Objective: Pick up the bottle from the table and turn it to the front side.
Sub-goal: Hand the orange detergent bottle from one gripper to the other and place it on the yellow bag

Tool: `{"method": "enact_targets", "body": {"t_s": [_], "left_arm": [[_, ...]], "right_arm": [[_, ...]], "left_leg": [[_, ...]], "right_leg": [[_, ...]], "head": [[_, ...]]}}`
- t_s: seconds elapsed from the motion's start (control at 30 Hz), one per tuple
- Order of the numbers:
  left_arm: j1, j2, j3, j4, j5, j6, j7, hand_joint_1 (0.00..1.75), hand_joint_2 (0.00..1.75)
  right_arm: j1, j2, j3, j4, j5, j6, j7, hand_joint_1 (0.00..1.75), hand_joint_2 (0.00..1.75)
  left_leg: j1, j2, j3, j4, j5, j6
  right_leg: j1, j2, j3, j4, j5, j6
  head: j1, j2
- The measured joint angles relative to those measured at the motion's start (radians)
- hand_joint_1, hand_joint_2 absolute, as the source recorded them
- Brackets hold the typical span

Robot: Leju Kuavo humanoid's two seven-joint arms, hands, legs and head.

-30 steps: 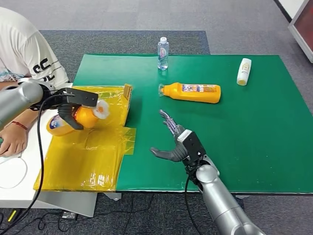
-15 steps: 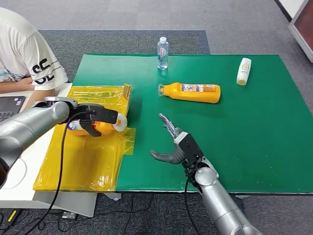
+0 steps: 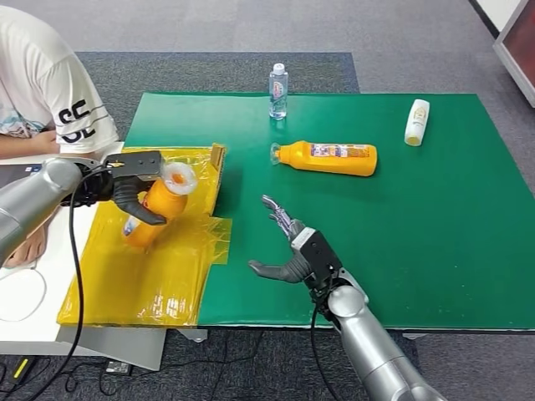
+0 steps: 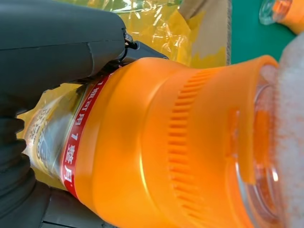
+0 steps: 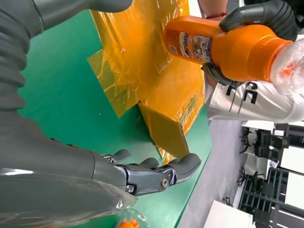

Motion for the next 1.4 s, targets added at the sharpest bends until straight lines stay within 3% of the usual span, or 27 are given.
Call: {"method": "enact_targets", "body": {"t_s": [0.2, 0.43, 0.87, 1.17, 1.23, 1.3, 1.37, 1.4], "left_arm": [[0.025, 0.037, 0.031, -0.02, -0.012, 0.013, 0.006, 1.75, 1.75], [0.034, 0.045, 0.032, -0.023, -0.046, 0.03, 0.019, 1.75, 1.75], [0.018, -0.014, -0.003, -0.019, -0.155, 0.097, 0.068, 1.75, 1.75], [0.016, -0.023, -0.01, -0.015, -0.157, 0.107, 0.062, 1.75, 1.75], [0.016, -0.023, -0.011, -0.015, -0.158, 0.109, 0.059, 1.1, 1.75], [0.016, -0.022, -0.011, -0.015, -0.158, 0.109, 0.055, 0.23, 1.75], [0.016, -0.021, -0.011, -0.015, -0.157, 0.108, 0.05, 0.0, 1.75], [0.016, -0.02, -0.011, -0.015, -0.157, 0.108, 0.048, 0.0, 1.75]], "right_arm": [[0.0, 0.0, 0.013, 0.003, -0.011, -0.007, -0.003, 0.0, 1.75], [-0.001, 0.0, 0.021, 0.01, -0.012, -0.012, -0.005, 0.0, 1.75], [-0.004, 0.009, 0.034, 0.015, -0.009, -0.019, -0.001, 0.0, 1.75], [-0.004, 0.012, 0.041, 0.021, -0.009, -0.018, 0.0, 0.0, 1.75], [-0.004, 0.013, 0.042, 0.022, -0.008, -0.018, 0.0, 0.0, 1.75], [-0.004, 0.015, 0.043, 0.022, -0.007, -0.018, 0.0, 0.0, 1.75], [-0.004, 0.016, 0.046, 0.022, -0.006, -0.018, 0.0, 0.0, 1.75], [-0.004, 0.017, 0.047, 0.022, -0.006, -0.018, 0.0, 0.0, 1.75]], "left_leg": [[0.0, 0.0, 0.0, 0.0, 0.0, 0.0], [0.0, 0.0, 0.0, 0.0, 0.0, 0.0], [0.0, 0.0, 0.001, 0.0, 0.0, 0.0], [0.0, 0.0, 0.001, 0.0, 0.0, 0.0], [0.0, 0.0, 0.001, 0.0, 0.0, 0.0], [0.0, 0.0, 0.001, 0.0, 0.0, 0.0], [0.0, 0.0, 0.001, 0.0, 0.0, 0.0], [0.0, 0.0, 0.001, 0.0, 0.0, 0.0]], "right_leg": [[0.0, 0.0, 0.0, 0.0, 0.0, 0.0], [0.0, 0.0, 0.0, 0.0, 0.0, 0.0], [0.0, 0.0, 0.0, 0.0, 0.0, 0.0], [0.0, 0.0, 0.0, 0.0, 0.0, 0.0], [0.0, 0.0, 0.0, 0.0, 0.0, 0.0], [0.0, 0.0, 0.0, 0.0, 0.0, 0.0], [0.0, 0.0, 0.001, 0.0, 0.0, 0.0], [0.0, 0.0, 0.001, 0.0, 0.0, 0.0]], "head": [[0.0, 0.0], [0.0, 0.0], [0.0, 0.0], [0.0, 0.0], [0.0, 0.0], [0.0, 0.0], [0.0, 0.0], [0.0, 0.0]]}}
